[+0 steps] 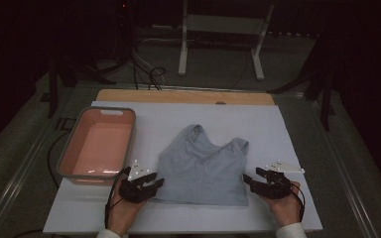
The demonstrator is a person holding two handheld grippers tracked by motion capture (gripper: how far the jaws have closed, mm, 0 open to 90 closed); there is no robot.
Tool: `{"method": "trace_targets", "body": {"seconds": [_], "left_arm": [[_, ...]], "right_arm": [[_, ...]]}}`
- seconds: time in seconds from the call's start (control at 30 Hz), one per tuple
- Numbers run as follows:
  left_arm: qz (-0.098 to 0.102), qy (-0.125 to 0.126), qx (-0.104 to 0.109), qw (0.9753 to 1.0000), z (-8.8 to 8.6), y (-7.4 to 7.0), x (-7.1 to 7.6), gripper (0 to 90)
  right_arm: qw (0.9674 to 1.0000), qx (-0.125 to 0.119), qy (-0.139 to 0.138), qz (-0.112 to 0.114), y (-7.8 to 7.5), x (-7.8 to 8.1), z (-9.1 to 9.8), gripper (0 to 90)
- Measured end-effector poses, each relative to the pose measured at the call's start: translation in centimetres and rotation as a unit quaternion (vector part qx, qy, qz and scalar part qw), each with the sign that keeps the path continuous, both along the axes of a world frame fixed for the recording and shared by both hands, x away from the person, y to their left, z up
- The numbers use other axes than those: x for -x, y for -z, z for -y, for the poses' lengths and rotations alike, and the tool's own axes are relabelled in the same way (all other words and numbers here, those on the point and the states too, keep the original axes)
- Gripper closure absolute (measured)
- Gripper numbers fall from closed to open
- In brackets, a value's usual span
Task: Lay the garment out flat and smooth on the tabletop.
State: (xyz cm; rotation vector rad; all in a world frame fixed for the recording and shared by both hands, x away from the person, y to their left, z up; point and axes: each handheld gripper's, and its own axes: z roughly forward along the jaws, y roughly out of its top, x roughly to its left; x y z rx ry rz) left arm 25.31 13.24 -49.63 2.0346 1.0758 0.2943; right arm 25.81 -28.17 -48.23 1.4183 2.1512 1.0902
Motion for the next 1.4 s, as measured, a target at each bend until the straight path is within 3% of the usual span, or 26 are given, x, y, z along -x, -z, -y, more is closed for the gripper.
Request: {"method": "trace_targets", "body": {"seconds": [0.2, 0.6, 0.67, 0.8, 0.87, 0.9, 1.0, 1.07, 1.17, 1.4], "left_arm": [[-0.005, 0.009, -0.005, 0.9999, 0.2, 0.1, 0.0, 82.5], [0.006, 0.005, 0.001, 1.0000, -0.1, -0.4, 0.5, 86.5], [0.008, 0.003, -0.003, 1.0000, 0.0, -0.3, 0.5, 81.6], [0.003, -0.005, -0.005, 1.0000, 0.1, 0.0, 0.4, 58.8], [-0.009, -0.007, -0.010, 0.9999, 0.3, 0.5, 0.2, 55.7], [-0.013, -0.004, -0.010, 0.9999, 0.4, 0.6, 0.1, 56.9], [-0.025, 0.007, -0.008, 0.9996, 0.6, 0.7, 0.1, 75.0], [-0.024, 0.012, -0.008, 0.9996, 0.6, 0.6, 0.2, 81.9], [-0.018, 0.018, -0.009, 0.9996, 0.7, 0.3, 0.3, 84.4], [-0.015, 0.014, -0.004, 0.9998, 0.3, 0.1, 0.4, 84.8]], "right_arm": [[0.9997, -0.002, -0.018, -0.017, 0.7, -0.2, -0.6, 44.2], [0.9982, 0.028, -0.042, -0.032, 1.7, -0.3, -1.7, 55.9], [0.9981, 0.027, -0.043, -0.036, 1.8, -0.3, -1.7, 56.3], [0.9978, 0.028, -0.043, -0.041, 2.0, -0.4, -1.7, 57.5], [0.9974, 0.033, -0.044, -0.048, 2.1, -0.4, -2.0, 58.9], [0.9971, 0.036, -0.044, -0.050, 2.2, -0.4, -2.0, 59.6], [0.9957, 0.047, -0.047, -0.065, 2.6, -0.6, -2.3, 63.9], [0.9946, 0.062, -0.049, -0.067, 2.8, -0.6, -2.5, 71.0], [0.9931, 0.074, -0.054, -0.074, 2.6, -0.6, -2.6, 85.9], [0.9944, 0.063, -0.057, -0.062, 1.3, 0.3, -2.2, 88.0]]}}
